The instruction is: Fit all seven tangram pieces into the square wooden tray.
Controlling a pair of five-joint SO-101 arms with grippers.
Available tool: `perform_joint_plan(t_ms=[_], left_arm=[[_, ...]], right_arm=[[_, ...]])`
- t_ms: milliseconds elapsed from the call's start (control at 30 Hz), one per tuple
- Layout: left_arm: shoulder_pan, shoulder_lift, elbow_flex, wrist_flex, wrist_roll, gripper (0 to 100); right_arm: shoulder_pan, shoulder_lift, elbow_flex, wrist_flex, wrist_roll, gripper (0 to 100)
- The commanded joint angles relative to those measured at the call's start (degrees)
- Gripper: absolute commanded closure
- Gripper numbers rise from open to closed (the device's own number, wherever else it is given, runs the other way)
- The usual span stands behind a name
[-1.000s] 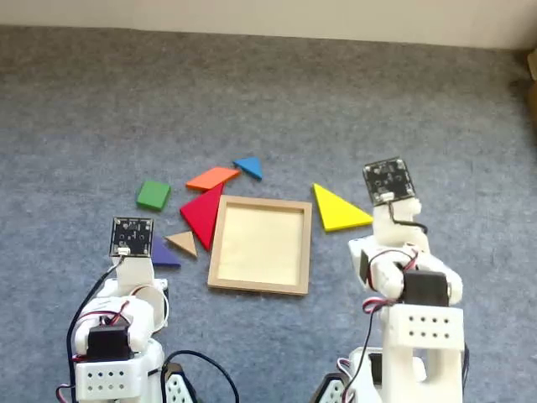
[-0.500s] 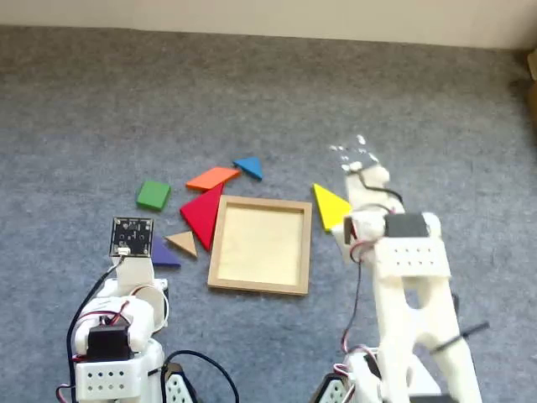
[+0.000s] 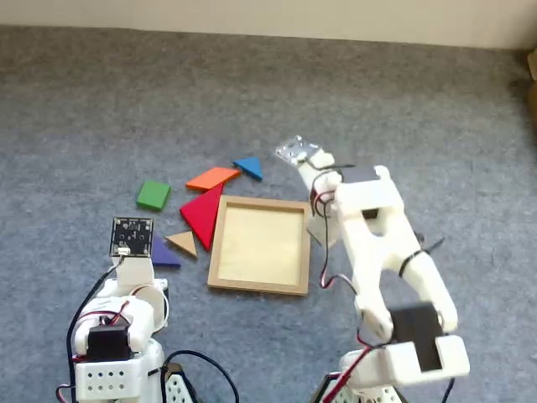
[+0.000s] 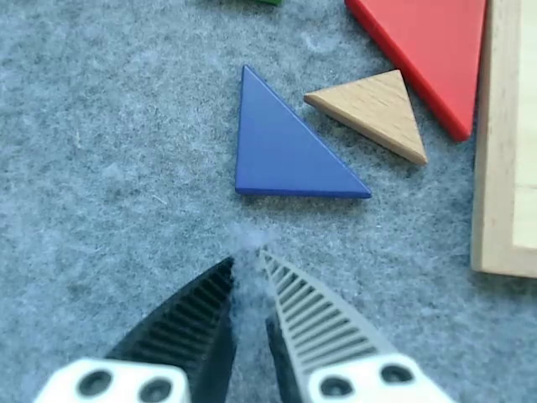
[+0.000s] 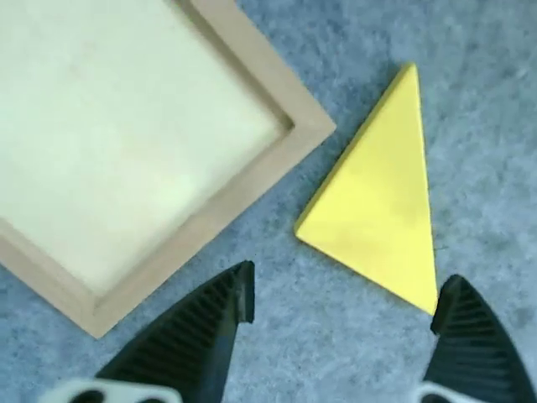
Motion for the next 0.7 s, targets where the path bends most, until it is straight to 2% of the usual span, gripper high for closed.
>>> perform_joint_plan(t_ms=[0, 267, 400, 667], left_arm=[[-0.84, -0.57, 1.10, 0.35, -0.26, 98], [-0.84, -0.57, 1.10, 0.35, -0.26, 98], [-0.84, -0.57, 1.10, 0.35, -0.26, 98], [-0.84, -0.57, 1.10, 0.35, -0.26, 98]], right_arm=[[-0.84, 3.03, -6.64, -1.19, 0.70, 67.0], [-0.48, 15.34, -16.66, -1.10, 0.97, 66.8], [0.66, 18.86, -19.74, 1.89, 5.45, 66.8], [2.95, 25.27, -23.52, 4.26, 5.89, 67.0]])
